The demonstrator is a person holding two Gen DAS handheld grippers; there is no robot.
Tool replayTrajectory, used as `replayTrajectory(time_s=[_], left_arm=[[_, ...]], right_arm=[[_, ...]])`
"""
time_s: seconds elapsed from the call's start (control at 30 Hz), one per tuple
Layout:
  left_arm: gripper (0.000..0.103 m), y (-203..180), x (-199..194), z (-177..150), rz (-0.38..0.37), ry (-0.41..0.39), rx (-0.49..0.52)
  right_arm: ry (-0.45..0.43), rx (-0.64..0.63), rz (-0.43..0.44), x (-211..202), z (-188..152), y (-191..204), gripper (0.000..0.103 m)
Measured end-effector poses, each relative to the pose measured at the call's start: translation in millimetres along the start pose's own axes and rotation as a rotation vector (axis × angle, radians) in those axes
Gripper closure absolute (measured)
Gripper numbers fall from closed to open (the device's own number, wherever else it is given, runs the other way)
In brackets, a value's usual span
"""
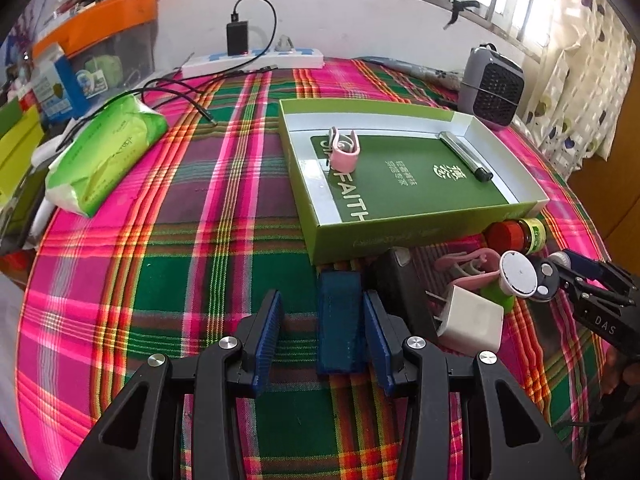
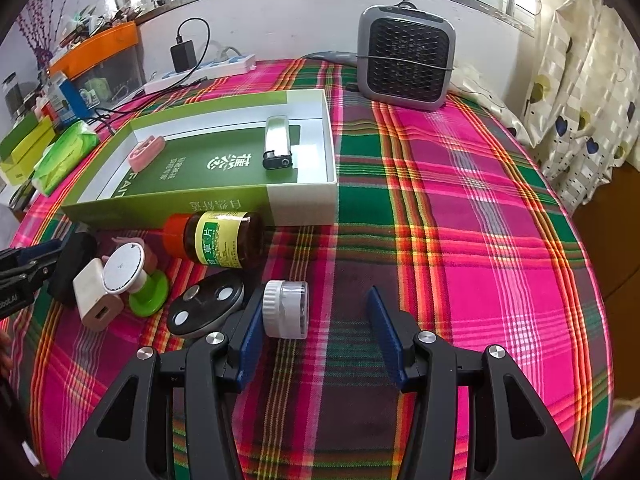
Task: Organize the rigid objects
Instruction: 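Grasp the blue USB stick with the left gripper while the right gripper grasps the white jar lid, then carry the blue USB stick and white jar lid into the green box and release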
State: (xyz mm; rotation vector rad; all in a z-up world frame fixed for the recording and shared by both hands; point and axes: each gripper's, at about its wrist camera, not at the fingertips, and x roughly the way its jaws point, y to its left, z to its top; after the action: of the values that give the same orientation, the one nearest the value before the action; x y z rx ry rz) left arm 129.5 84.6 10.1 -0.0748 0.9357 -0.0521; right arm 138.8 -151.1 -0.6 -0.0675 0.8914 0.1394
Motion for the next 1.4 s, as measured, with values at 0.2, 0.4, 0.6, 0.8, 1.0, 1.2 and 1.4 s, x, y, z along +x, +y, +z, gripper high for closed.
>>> replayTrajectory(time_s=[0.2,0.4,0.6,0.8,1.0,1.2,1.4], left_arm=[[0.063,-1.7,0.0,-0.7,0.009,-0.004,0.003],[0.072,0.1,-1.2,-1.7,0.022,-0.008,-0.004],[0.081,5.0,-2.4,-2.5,0.014,-0.012,-0.022],[0.081,5.7,-2.7,-2.8,0.013,-0.013,-0.024],[0.081,6.2,-3.7,-3.3,0.01,-0.015,-0.028],[0.081,6.4,-4.0,-3.6,0.009,-0.015,-0.029],[0.082,7.0,-4.3,-3.5,0.009,-0.016,-0.031]], right_arm=[[0.0,0.0,0.0,-0.2,-0.3,0.1,0.052],[-0.003,0.006,-0.007,-0.5,0.6,-1.6,0.06],[-0.006,0.003,-0.009,-2.0,-0.5,-1.7,0.069],[-0.009,-0.012,-0.005,-2.8,-1.4,0.9,0.077],[-0.01,-0.02,-0.003,-3.6,-2.4,1.7,0.083],[-0.011,-0.026,-0.006,-4.4,-3.1,2.4,0.083],[-0.011,-0.024,-0.005,-4.2,-2.9,2.4,0.083]])
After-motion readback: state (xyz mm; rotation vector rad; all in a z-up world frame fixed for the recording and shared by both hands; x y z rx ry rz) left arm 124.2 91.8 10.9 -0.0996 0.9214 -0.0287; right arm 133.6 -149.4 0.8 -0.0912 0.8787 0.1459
